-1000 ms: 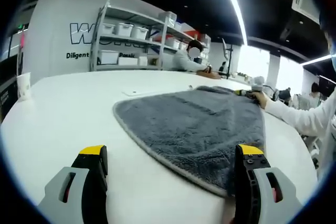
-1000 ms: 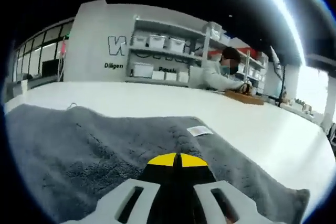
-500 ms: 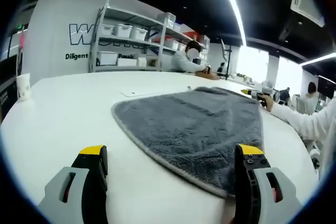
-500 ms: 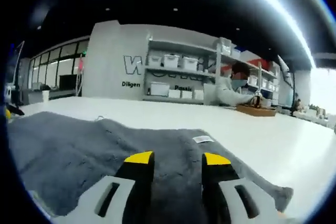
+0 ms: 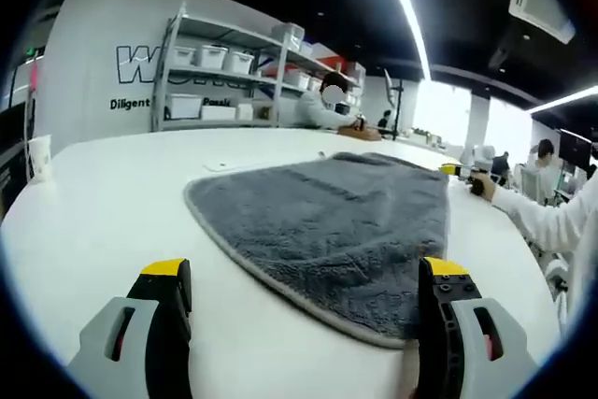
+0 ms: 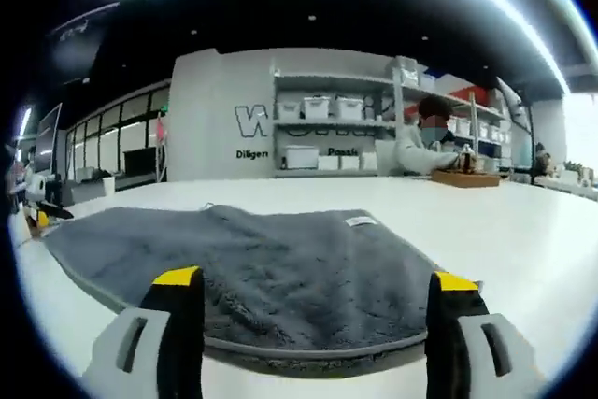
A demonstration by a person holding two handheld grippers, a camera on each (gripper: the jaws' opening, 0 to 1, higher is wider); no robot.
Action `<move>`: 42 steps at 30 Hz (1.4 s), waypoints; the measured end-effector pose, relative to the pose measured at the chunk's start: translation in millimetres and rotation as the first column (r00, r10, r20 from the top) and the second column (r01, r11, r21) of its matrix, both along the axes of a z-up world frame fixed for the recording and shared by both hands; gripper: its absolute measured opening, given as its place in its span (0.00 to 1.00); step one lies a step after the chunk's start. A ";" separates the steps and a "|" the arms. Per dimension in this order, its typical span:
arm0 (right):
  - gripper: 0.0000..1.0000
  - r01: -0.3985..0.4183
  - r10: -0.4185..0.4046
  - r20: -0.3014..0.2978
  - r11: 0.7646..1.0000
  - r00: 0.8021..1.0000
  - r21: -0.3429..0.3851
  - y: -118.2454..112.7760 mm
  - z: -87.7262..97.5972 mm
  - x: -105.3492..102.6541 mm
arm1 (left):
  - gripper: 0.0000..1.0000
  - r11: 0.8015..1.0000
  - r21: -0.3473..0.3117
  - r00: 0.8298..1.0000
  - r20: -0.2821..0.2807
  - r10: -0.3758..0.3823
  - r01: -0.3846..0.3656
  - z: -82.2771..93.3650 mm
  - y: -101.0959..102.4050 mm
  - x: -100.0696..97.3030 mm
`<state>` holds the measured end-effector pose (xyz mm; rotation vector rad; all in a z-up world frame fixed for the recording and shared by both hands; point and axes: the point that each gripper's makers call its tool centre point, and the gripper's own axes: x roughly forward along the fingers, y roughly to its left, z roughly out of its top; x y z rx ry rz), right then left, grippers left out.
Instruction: Open the folded towel by lifting each exposed corner and separating the folded layers until the towel lies flat within the target outline without major curled edges
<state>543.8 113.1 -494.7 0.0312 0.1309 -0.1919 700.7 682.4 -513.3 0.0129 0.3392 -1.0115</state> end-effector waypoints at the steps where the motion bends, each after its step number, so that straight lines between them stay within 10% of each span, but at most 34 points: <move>1: 0.98 0.004 -0.004 0.001 1.000 1.000 -0.014 -0.9 0.5 -2.5 | 1.00 1.000 0.000 1.000 0.000 -0.005 0.005 0.0 -0.7 -2.6; 21: 0.99 -0.112 0.112 0.015 0.993 0.994 0.022 10.3 0.1 -25.3 | 0.97 0.980 0.166 0.980 0.144 -0.137 0.112 -4.8 -14.2 -83.7; 42: 0.99 -0.121 0.118 0.060 0.992 0.991 0.046 10.2 5.2 -25.9 | 0.27 0.949 0.246 0.946 0.205 -0.251 0.199 -11.3 -22.2 -92.8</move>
